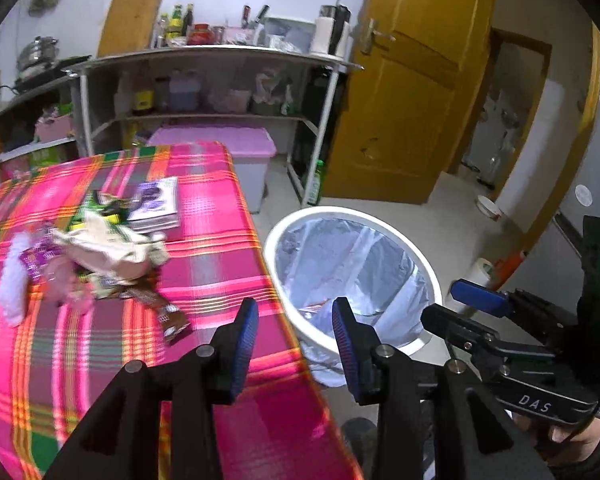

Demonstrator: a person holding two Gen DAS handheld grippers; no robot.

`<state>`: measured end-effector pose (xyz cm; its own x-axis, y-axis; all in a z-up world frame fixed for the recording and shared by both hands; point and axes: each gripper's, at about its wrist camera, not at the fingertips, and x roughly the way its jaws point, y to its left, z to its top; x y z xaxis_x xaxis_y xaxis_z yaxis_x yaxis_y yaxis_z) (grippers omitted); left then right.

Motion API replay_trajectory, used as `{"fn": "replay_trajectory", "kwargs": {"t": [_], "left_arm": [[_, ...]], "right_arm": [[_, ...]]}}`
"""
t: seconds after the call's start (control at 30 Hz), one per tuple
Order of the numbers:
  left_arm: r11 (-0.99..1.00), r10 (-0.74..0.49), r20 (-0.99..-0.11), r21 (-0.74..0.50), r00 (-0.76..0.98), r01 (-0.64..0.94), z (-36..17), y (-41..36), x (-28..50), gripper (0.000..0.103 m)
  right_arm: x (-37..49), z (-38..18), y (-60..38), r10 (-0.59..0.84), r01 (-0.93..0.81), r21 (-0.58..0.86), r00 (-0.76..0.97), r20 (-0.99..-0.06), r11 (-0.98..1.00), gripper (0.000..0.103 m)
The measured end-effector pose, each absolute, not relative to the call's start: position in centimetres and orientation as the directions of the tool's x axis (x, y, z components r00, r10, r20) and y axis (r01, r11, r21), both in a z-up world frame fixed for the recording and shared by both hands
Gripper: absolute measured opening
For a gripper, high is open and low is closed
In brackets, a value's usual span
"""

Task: Collect trash
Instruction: 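Move both tools back to the table toward the remaining trash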

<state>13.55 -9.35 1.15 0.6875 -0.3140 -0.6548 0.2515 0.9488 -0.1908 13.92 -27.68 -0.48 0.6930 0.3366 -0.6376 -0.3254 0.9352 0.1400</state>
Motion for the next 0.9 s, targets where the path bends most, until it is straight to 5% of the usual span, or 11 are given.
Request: {"fn": "replay_trajectory", "kwargs": {"t": [0.9], "left_arm": [[0.981,-0.104,-0.616,-0.194,0.781,-0.022,0.1,4.3,7.4,0.038]], "right_arm": [[13.1,-1.0,-16.9,0.49,-0.568,0.112,0.573,-0.657,0.815,0.058]]}}
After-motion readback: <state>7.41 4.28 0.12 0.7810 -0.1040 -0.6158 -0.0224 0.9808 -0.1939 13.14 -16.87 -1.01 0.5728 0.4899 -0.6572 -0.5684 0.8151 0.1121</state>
